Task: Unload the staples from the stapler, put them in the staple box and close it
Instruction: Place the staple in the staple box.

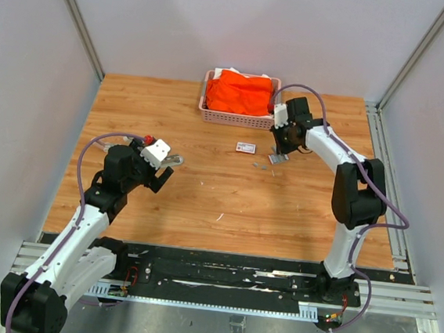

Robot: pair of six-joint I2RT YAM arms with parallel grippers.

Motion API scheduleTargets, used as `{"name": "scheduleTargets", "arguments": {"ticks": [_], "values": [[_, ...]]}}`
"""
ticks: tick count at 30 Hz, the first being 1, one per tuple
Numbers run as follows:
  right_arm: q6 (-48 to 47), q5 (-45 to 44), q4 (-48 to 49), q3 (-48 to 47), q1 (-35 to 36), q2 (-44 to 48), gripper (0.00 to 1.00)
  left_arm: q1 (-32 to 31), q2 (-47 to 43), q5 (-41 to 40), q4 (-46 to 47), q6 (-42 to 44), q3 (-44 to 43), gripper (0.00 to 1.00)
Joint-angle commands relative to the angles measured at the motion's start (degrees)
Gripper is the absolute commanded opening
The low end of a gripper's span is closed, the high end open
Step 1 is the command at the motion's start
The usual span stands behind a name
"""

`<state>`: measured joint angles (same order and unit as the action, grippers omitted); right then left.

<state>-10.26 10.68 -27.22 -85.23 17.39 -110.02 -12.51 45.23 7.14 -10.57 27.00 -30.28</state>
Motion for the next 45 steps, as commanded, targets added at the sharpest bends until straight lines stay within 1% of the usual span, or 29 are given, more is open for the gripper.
{"name": "scheduleTargets", "arguments": {"ticks": [1,10,45], "values": [[0.3,-1.4,-0.1,-0.9,-2.2,-2.4,0.01,-0.1,-0.7,0.3,1.4,0.6,0.5,0.98],[0.1,-1.8,-0.1,-1.0,-4.2,-4.7,0.01,-0.1,-0.6,0.4,1.4,0.6,0.5,0.98],[0.1,-4.6,-0.2,-2.6,-4.8,-7.1,0.01,-0.1,-0.2,0.2,1.5,0.6,0.5,0.98]]}}
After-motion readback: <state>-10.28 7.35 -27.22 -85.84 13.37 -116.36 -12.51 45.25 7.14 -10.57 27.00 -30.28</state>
